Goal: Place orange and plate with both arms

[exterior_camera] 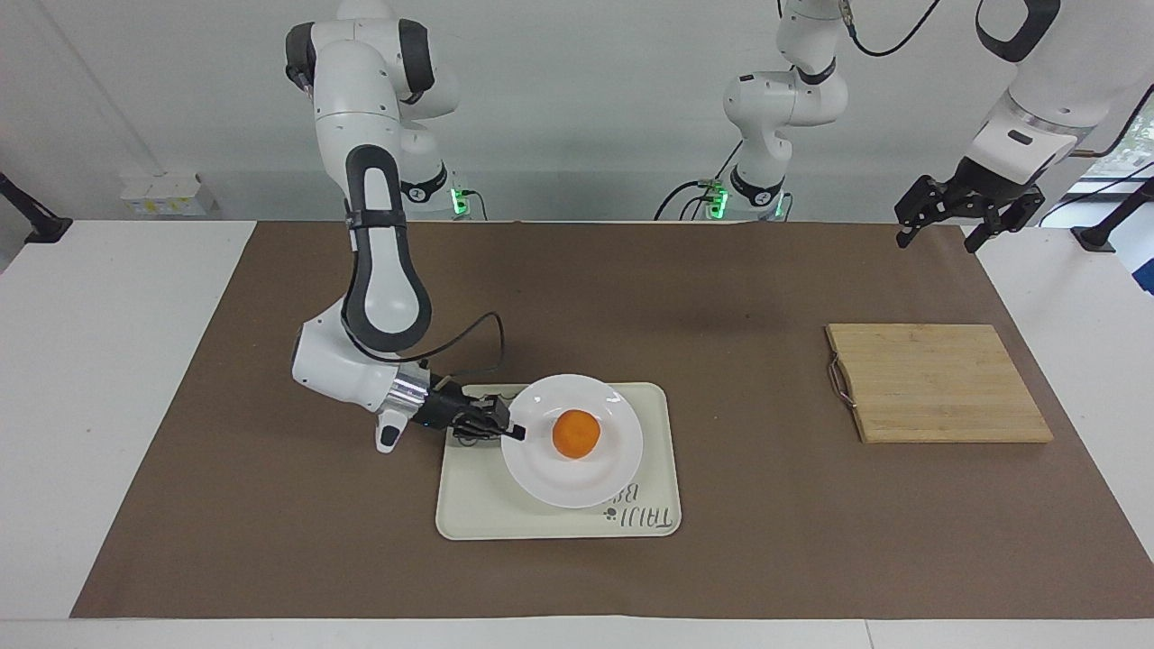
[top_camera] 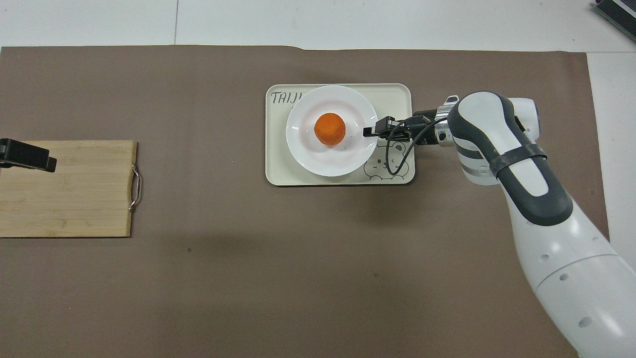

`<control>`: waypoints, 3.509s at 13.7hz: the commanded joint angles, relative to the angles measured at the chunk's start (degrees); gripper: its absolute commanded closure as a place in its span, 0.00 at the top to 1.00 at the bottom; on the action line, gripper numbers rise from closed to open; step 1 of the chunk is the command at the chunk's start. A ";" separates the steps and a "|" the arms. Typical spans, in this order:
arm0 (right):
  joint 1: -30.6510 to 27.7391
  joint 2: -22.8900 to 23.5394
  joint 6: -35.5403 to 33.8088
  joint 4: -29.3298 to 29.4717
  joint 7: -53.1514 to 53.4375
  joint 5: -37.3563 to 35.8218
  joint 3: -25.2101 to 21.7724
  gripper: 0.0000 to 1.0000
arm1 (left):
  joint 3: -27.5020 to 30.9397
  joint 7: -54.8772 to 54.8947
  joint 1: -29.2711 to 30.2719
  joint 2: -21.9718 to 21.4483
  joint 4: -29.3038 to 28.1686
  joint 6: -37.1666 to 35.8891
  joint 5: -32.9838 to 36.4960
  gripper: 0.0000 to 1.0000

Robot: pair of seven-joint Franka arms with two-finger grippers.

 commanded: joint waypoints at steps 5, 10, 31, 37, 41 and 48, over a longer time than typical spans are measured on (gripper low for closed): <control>-0.39 0.18 0.94 -1.45 -3.34 0.22 0.47 0.05 | 0.02 0.53 0.07 0.43 0.99 -0.90 0.48 1.00; -0.31 -0.08 2.08 -1.01 -2.38 -3.64 0.38 1.00 | 0.02 0.53 0.07 0.43 1.07 -0.90 0.48 1.00; -3.11 -26.96 -12.40 1.54 31.99 -66.13 -2.25 1.00 | 0.02 0.53 0.07 0.43 1.07 -0.90 0.48 1.00; -3.38 -33.21 -23.82 4.17 31.99 -69.92 -3.22 1.00 | 0.02 0.53 0.07 0.43 1.07 -0.90 0.48 1.00; -3.38 -37.42 -28.59 4.54 31.73 -70.53 -3.31 1.00 | 0.02 0.53 0.07 0.43 1.07 -0.90 0.48 1.00; -4.09 -39.28 -27.98 1.28 26.47 -70.71 -3.31 1.00 | 0.02 0.53 0.07 0.43 1.07 -0.99 0.48 1.00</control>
